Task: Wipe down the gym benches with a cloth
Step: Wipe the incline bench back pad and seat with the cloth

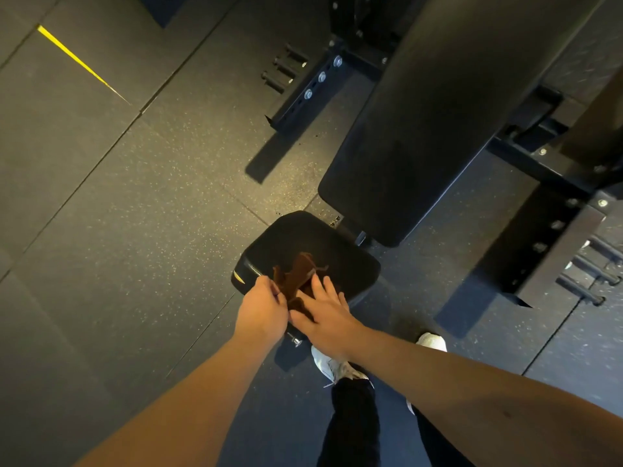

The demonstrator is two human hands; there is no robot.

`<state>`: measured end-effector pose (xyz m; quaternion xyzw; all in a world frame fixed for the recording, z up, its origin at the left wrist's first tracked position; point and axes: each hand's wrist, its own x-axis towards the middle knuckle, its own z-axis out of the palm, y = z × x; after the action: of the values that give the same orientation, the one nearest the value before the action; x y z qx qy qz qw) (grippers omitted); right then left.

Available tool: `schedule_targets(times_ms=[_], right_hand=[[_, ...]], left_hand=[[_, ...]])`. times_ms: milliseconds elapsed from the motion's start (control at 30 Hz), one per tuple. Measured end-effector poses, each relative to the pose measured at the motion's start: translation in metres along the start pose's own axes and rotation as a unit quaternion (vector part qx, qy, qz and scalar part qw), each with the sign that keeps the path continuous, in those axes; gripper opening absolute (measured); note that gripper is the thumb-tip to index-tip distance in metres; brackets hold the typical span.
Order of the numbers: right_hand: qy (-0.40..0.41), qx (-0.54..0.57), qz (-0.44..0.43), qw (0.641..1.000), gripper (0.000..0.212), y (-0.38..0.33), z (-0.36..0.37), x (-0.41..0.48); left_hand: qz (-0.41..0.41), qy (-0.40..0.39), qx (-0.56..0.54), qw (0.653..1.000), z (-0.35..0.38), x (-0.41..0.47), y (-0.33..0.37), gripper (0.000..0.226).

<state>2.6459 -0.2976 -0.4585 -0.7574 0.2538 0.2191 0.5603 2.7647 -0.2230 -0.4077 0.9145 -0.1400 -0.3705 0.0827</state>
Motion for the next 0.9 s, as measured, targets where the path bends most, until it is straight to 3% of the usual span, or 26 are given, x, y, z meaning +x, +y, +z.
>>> schedule_targets(times_ms=[200, 367, 633, 900], right_hand=[[0.025, 0.003, -0.018, 1.000, 0.039, 0.006, 0.000, 0.016], [0.032, 0.067, -0.050, 0.996, 0.042, 0.032, -0.009, 0.022], [0.036, -0.016, 0.013, 0.999, 0.040, 0.053, -0.035, 0.054], [0.002, -0.011, -0.155, 0.988, 0.030, 0.050, -0.029, -0.001]], left_hand=[[-0.017, -0.028, -0.041, 0.999, 0.002, 0.014, -0.009, 0.007], [-0.049, -0.054, -0.088, 0.993, 0.005, 0.013, -0.006, 0.029], [-0.091, -0.065, -0.099, 0.989, 0.006, 0.014, 0.006, 0.031], [-0.067, -0.087, -0.085, 0.990, 0.003, 0.017, 0.001, 0.039]])
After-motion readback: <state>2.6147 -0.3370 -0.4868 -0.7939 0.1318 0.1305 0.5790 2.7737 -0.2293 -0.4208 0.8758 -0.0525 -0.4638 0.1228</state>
